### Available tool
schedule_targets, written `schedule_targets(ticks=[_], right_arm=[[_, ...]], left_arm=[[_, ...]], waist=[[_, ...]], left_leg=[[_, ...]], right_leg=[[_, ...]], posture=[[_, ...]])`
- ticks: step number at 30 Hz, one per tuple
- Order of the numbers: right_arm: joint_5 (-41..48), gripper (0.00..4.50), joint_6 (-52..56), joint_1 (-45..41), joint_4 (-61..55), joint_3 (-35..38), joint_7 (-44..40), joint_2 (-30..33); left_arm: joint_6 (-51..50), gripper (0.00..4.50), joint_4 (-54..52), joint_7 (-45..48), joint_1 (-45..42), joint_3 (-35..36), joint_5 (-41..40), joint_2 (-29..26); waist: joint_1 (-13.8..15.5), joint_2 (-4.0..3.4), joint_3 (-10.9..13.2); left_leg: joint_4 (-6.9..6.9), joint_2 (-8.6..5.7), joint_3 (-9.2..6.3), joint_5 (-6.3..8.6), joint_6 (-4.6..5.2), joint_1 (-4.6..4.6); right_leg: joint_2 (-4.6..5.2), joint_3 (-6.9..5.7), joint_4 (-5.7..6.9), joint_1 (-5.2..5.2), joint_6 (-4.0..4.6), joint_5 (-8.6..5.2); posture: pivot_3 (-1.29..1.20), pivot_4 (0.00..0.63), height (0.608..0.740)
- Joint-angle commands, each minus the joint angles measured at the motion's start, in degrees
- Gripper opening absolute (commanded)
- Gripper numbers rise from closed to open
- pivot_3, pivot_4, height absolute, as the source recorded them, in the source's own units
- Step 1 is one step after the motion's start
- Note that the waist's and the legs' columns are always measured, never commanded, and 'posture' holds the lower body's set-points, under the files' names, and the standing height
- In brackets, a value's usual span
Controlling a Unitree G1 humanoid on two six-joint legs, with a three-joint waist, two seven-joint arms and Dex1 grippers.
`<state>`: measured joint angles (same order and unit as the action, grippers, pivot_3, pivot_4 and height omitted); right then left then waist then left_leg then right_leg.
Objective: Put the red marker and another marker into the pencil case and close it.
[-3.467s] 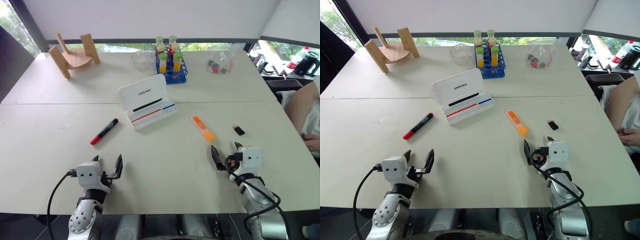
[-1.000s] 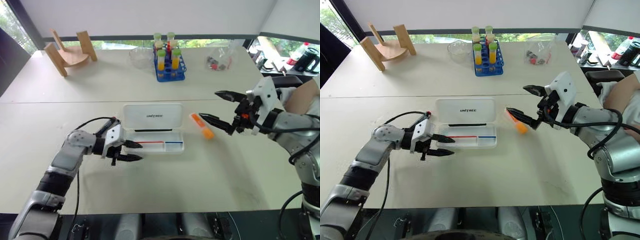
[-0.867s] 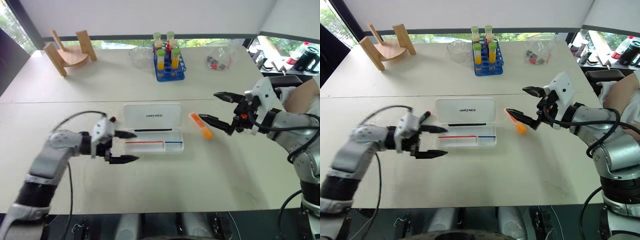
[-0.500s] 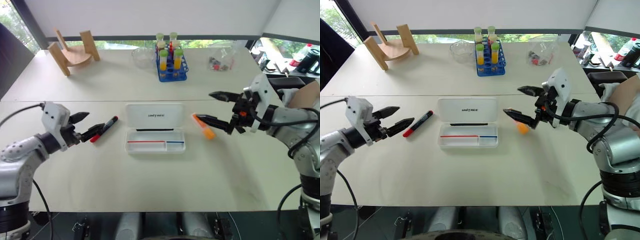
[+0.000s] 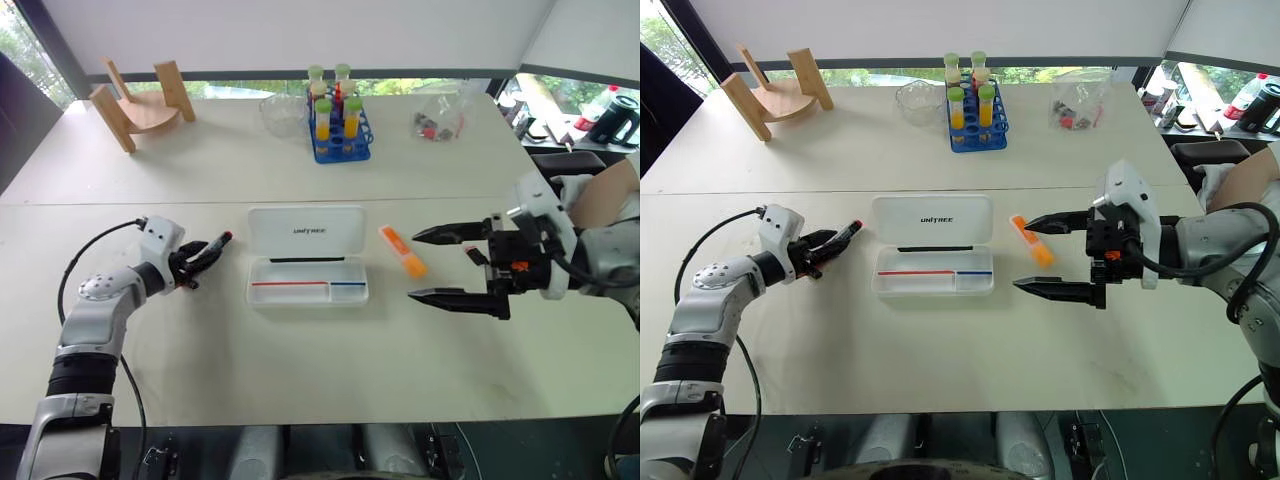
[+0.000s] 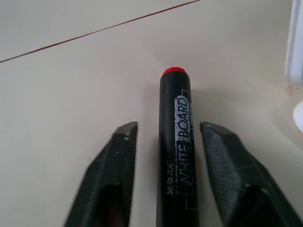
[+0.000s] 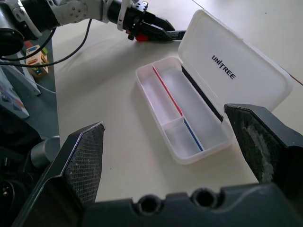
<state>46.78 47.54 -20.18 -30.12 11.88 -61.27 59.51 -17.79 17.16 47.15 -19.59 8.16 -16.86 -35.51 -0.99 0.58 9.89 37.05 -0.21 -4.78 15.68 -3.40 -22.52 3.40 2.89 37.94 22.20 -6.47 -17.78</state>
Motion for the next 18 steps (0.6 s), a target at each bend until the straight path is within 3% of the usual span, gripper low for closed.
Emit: schedule_targets(ticks=[1,5,7,9,12,14,18], right_arm=[[1.69,4.50,-0.39,-0.91,-1.18,2.27,-0.09,0.92],[2.06,4.50,-0.06,0.42,-1.54,3.45,0.18,1.58],[2.03,4.50,0.07,1.18,-1.83,4.18,0.54,1.88],[2.07,4.50,0.19,1.54,-2.09,4.63,1.15,1.89],[1.99,4.50,0.27,1.92,-2.54,4.99,2.25,1.60],[1.98,4.50,0.26,2.06,-2.93,5.13,3.16,1.31],[2.34,4.50,0.54,3.39,-4.26,6.20,4.77,1.27]], left_arm=[[-3.73,0.25,-7.74,3.75,2.03,4.44,-5.96,-2.89],[-13.55,0.25,-23.97,9.79,3.87,10.37,-19.38,-8.04],[-19.15,0.25,-30.08,13.54,3.56,10.49,-25.67,-11.37],[-20.87,0.25,-32.25,16.26,1.94,7.57,-27.01,-13.33],[-19.04,0.25,-31.16,19.46,-3.37,-1.50,-22.99,-12.48],[-15.67,0.25,-26.90,19.73,-8.56,-8.83,-17.10,-9.13],[-2.50,0.25,-11.66,21.31,-17.28,-20.23,-3.49,-2.11]], waist=[[-0.08,0.03,0.02],[0.27,0.16,0.12],[0.42,0.15,0.14],[0.40,0.02,0.15],[0.39,-0.03,0.17],[0.44,-0.02,0.18],[0.23,0.01,0.19]], left_leg=[[-0.01,0.01,0.00,0.00,0.00,0.00],[0.00,0.11,-0.07,0.00,-0.01,-0.18],[0.02,0.14,-0.10,0.00,-0.01,-0.23],[0.01,0.04,-0.05,0.00,-0.01,-0.20],[0.03,-0.10,0.10,0.00,-0.01,-0.10],[0.05,-0.12,0.12,-0.01,-0.01,-0.09],[0.09,-0.10,0.08,-0.02,-0.02,-0.08]], right_leg=[[0.00,0.01,0.00,0.00,0.00,0.00],[0.00,-0.02,0.00,0.15,0.00,0.00],[0.09,-0.06,-0.02,0.14,0.00,0.00],[0.21,-0.05,-0.06,0.08,0.00,0.00],[0.21,-0.03,-0.07,-0.04,-0.02,0.00],[0.09,-0.08,-0.06,-0.08,-0.02,0.00],[-0.05,-0.07,-0.01,-0.09,-0.01,0.01]], posture=[[0.00,0.150,0.740],[0.00,0.150,0.740],[0.00,0.150,0.740],[0.00,0.150,0.740],[0.00,0.150,0.740],[0.00,0.150,0.740],[0.00,0.150,0.740]])
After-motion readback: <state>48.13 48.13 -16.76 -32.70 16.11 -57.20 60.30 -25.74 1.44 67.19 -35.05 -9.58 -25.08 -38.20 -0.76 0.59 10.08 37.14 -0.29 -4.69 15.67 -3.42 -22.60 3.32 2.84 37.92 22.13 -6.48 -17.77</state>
